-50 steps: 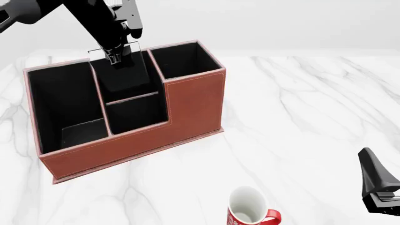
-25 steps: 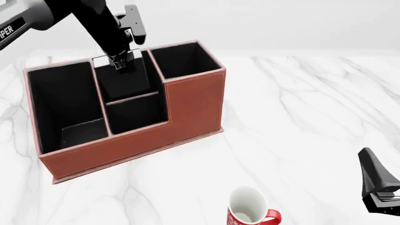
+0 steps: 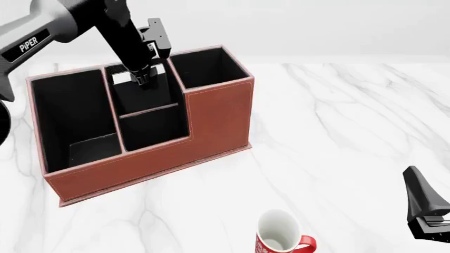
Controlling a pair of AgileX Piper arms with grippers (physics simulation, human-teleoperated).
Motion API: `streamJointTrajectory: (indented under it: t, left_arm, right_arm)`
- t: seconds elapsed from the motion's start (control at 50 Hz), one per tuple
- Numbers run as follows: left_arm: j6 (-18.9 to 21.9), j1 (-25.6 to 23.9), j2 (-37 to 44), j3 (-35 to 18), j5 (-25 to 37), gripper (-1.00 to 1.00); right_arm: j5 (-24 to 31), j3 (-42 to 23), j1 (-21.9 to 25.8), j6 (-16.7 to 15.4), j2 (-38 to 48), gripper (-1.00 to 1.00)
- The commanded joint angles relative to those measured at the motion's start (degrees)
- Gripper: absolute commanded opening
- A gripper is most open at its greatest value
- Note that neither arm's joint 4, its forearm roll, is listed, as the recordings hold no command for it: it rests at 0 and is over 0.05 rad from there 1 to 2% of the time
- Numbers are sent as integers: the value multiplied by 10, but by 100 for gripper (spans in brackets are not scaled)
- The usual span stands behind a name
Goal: Pick up the book and place it in the front compartment of the caddy.
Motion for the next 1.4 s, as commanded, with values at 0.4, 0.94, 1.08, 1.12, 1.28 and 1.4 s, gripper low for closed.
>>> streamJointTrajectory:
  t: [0.4, 0.94, 1.08, 1.12, 1.28, 1.4]
  left_arm:
    - [-13, 3, 28, 1, 0, -100]
    - [-26, 1, 43, 7, 0, 100]
    - [-12, 11, 27, 9, 0, 100]
    - [-4, 16, 21, 6, 0, 100]
    - [14, 25, -6, 21, 0, 100]
    - [28, 30, -24, 35, 0, 100]
  right_arm:
    - [6, 0, 0, 0, -6, 100]
    - [5, 0, 0, 0, -6, 100]
    - [6, 0, 1, 0, -6, 100]
    - [7, 0, 0, 0, -6, 100]
    - [8, -1, 0, 0, -8, 100]
    - [8, 0, 0, 0, -8, 100]
